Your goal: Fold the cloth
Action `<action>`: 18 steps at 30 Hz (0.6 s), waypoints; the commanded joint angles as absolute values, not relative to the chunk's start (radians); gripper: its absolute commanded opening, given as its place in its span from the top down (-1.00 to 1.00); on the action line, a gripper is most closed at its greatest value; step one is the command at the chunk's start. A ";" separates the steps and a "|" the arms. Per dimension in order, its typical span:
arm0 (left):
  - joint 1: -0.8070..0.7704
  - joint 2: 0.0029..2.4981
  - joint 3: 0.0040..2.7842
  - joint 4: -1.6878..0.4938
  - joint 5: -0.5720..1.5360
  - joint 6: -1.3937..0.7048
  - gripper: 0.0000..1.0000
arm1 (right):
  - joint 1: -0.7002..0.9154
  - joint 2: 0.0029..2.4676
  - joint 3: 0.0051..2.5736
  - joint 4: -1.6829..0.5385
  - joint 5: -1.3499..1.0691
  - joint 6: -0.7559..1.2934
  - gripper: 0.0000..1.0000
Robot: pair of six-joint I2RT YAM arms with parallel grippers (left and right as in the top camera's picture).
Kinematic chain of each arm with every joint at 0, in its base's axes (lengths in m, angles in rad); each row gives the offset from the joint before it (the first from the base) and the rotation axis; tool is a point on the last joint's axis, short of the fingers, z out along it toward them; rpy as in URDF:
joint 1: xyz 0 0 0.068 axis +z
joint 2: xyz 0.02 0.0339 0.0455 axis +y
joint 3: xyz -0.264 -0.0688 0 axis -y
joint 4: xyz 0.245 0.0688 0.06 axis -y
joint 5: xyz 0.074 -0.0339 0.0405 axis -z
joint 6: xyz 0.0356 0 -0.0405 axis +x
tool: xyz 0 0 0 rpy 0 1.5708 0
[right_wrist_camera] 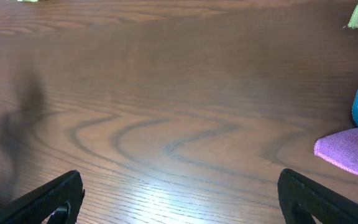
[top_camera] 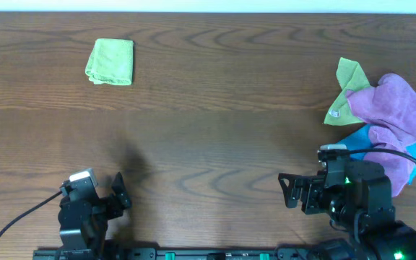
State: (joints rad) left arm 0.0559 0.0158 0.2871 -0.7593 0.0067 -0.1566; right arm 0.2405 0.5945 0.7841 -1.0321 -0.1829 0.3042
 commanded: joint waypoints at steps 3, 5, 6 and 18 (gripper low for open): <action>0.033 0.004 0.267 -0.760 -0.015 -0.087 -0.91 | 0.234 0.592 0.782 -1.033 -0.184 0.314 -0.98; 0.019 0.004 0.255 -0.760 -0.019 -0.081 -0.90 | 0.234 0.592 0.783 -1.033 -0.184 0.314 -0.99; 0.015 0.004 0.248 -0.760 -0.019 -0.081 -0.91 | 0.234 0.592 0.783 -1.033 -0.184 0.314 -0.98; 0.012 0.004 0.226 -0.808 -0.019 0.015 -0.91 | 0.234 0.592 0.783 -1.033 -0.184 0.314 -0.98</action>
